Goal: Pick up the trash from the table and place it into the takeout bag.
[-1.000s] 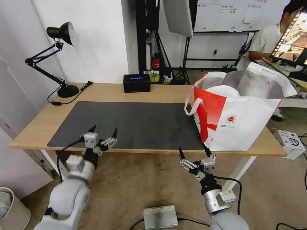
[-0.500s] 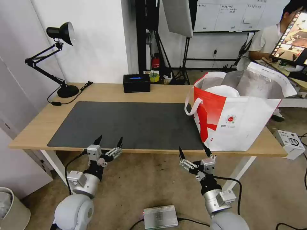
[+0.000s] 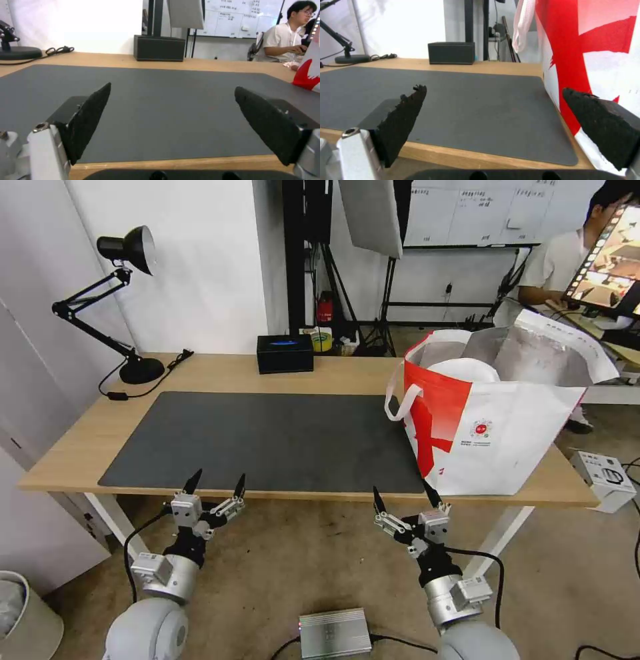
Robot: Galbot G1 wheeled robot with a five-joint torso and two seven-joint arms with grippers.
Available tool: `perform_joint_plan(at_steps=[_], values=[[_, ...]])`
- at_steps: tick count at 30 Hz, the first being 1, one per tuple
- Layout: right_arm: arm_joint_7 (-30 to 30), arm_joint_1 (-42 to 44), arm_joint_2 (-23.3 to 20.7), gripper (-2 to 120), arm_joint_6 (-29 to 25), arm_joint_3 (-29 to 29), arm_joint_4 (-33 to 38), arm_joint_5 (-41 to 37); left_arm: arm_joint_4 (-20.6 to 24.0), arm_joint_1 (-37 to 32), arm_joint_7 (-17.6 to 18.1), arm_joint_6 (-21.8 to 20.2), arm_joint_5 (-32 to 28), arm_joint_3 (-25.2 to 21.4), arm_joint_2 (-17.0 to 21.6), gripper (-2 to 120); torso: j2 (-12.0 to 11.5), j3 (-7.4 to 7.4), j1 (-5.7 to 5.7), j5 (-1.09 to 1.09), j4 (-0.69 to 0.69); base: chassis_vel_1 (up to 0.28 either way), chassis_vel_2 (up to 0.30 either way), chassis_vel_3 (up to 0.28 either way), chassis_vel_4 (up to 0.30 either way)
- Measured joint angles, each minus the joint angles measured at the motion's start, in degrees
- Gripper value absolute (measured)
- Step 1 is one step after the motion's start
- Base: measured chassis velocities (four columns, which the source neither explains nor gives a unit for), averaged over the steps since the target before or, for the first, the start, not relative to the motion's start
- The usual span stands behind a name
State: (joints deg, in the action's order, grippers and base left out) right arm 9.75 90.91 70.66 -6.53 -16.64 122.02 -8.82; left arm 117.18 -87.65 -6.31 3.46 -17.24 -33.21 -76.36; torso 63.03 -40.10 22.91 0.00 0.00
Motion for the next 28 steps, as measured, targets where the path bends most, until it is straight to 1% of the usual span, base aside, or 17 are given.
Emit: perform_joint_plan(at_steps=[5, 7, 28], values=[[0.0, 0.0, 0.0, 100, 0.0, 0.0, 0.0, 0.0, -0.4, -0.1, -0.2, 0.3, 0.9, -0.2, -0.1, 100, 0.0, 0.00, 0.00, 0.00, 0.00, 0.000, 0.000, 0.000, 0.000], [0.0, 0.0, 0.0, 100, 0.0, 0.0, 0.0, 0.0, -0.8, -0.1, -0.5, 0.6, 2.7, -0.6, -0.1, 100, 0.0, 0.00, 0.00, 0.00, 0.00, 0.000, 0.000, 0.000, 0.000], [0.0, 0.0, 0.0, 100, 0.0, 0.0, 0.0, 0.0, -0.9, -0.1, -0.5, 0.7, 3.1, -0.6, 0.1, 100, 0.0, 0.00, 0.01, 0.00, 0.00, 0.000, 0.000, 0.000, 0.000]])
